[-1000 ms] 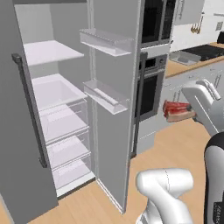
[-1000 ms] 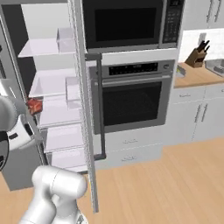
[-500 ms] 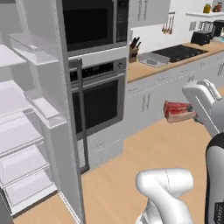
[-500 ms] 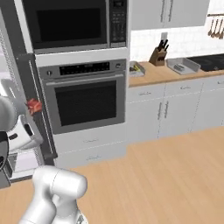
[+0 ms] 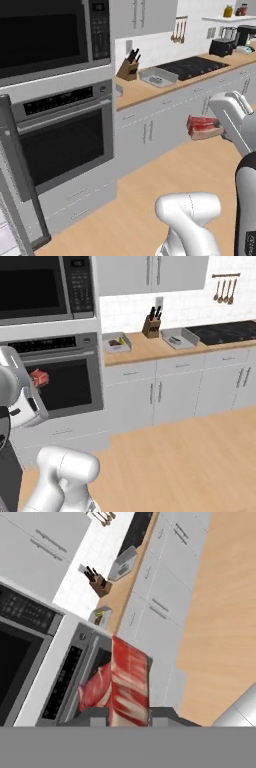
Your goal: Place one cucumber and one steak in each tupperware on the nearby counter, to pack two identical lunches.
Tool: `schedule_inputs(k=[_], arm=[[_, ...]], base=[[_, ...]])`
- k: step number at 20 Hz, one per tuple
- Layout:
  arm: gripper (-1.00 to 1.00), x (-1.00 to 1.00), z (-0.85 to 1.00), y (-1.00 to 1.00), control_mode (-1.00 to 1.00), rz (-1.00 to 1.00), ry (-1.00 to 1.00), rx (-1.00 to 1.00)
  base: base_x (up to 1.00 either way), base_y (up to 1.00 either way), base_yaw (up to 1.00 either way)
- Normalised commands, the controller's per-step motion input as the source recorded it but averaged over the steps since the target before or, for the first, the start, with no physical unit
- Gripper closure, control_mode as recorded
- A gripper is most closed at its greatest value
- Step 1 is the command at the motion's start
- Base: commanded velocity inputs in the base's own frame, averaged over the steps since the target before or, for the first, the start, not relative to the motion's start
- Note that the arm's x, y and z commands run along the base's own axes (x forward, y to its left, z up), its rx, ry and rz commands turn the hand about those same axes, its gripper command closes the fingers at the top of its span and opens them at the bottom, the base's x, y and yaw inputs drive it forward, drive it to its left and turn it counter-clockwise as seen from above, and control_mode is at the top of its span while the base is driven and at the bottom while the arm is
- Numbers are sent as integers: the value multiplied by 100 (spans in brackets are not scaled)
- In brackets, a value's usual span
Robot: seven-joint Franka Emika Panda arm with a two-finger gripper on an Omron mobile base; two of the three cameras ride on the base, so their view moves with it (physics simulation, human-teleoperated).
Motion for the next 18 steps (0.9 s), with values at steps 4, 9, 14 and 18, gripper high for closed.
schedule_inputs(k=[4,9,14,18], arm=[[100,0,0,0,100,0,0,0],[100,0,0,0,100,0,0,0],[100,0,0,0,100,0,0,0],[100,0,0,0,100,0,0,0]], base=[[100,-65,0],[100,-57,0],[100,-49,0],[100,-47,0]])
